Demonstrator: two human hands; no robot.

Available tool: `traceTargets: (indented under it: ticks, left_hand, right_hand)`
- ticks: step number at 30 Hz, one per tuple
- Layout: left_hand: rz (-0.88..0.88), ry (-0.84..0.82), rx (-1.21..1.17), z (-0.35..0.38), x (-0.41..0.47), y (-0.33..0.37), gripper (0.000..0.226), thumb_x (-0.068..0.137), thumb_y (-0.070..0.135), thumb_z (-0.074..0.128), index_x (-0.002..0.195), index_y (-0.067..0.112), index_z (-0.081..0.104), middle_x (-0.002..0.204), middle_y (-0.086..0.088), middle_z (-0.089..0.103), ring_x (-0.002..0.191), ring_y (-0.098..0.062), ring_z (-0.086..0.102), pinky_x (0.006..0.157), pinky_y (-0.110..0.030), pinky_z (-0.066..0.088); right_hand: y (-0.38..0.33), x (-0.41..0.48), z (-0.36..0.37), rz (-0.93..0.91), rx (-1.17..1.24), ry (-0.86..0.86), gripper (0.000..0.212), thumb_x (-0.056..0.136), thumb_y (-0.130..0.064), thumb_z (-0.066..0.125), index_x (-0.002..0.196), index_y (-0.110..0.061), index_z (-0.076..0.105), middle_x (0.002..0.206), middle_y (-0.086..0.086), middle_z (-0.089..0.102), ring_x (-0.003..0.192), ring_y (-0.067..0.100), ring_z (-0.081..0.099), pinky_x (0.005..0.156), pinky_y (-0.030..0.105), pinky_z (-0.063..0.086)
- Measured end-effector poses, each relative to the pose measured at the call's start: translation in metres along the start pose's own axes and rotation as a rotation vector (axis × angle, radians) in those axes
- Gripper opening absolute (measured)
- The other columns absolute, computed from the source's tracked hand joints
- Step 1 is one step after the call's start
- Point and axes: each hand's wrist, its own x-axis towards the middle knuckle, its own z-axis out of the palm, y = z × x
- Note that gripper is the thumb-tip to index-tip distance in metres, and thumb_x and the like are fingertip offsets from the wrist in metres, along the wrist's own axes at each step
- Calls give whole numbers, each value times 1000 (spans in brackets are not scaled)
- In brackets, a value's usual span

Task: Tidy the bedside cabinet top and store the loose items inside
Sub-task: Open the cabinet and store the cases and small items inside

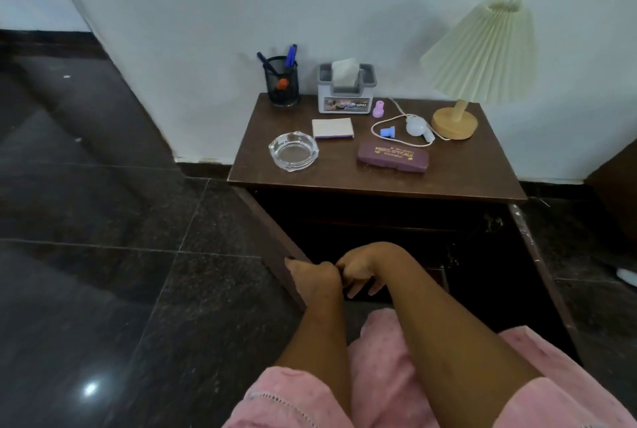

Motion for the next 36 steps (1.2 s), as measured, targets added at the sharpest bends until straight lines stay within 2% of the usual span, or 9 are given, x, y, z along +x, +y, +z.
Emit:
traceTargets:
  ticks: [2,6,8,9,11,12,16,22,36]
  left_hand:
    - [0,38,31,-19,1,-5,74,87,8,52,150,17,15,134,-22,52,119,-37,54,96,-44,47]
    - [19,59,57,-53,5,-13,61,87,12,51,143,19,30,131,-17,56,117,-35,55,95,-46,49]
    - [30,47,103,-66,7,-15,59,86,17,53,141,18,33,132,-15,55,118,-34,55,96,-46,49]
    - [39,35,130,-72,9,-17,59,86,20,55,140,16,34,133,-15,54,119,-33,54,96,-45,48]
    - [60,14,170,-80,11,-20,55,89,27,54,140,15,35,133,-14,53,119,-32,54,94,-44,48]
    - [74,10,185,-84,12,-21,53,91,28,51,140,15,33,133,-12,53,118,-31,55,93,-44,49]
    - [211,67,330,-96,20,-29,66,90,40,49,147,25,20,144,-2,45,124,-24,53,97,-42,47]
    - [501,336,814,-124,51,-54,67,94,41,39,151,30,5,157,6,23,146,-21,19,116,-49,13]
    - [420,451,912,-147,86,-35,77,97,42,32,148,19,-21,159,1,-20,146,-21,-19,113,-41,-17]
  right_hand:
    - [-18,-1,11,2,-15,-28,41,99,-6,37,139,-11,43,144,7,45,127,21,51,35,8,42]
    - [-47,1,36,-1,-35,-68,39,98,-3,40,135,-7,47,137,12,52,122,26,55,33,11,42]
    - [-60,2,42,-32,-80,-19,44,97,-6,42,141,-10,40,142,10,48,123,26,53,49,17,51]
    - [-67,4,44,-70,-78,34,52,97,-6,43,146,-14,29,148,10,40,128,28,48,69,23,55]
    - [-82,10,44,-168,-17,111,69,97,0,39,151,-27,7,156,12,24,136,31,36,104,36,43]
    - [-92,12,47,-218,-17,132,74,96,4,37,150,-32,2,156,12,21,136,32,34,108,40,39]
    - [-115,22,67,-260,-509,281,77,95,-1,37,148,-41,-1,161,-1,-2,144,35,15,111,49,31]
    - [-126,35,93,-277,-861,573,71,98,-24,42,148,-37,-7,158,-11,-18,146,28,6,93,47,42]
    - [-171,49,106,-276,-911,518,84,95,-25,49,149,-23,-15,158,-8,-18,140,32,21,97,47,43]
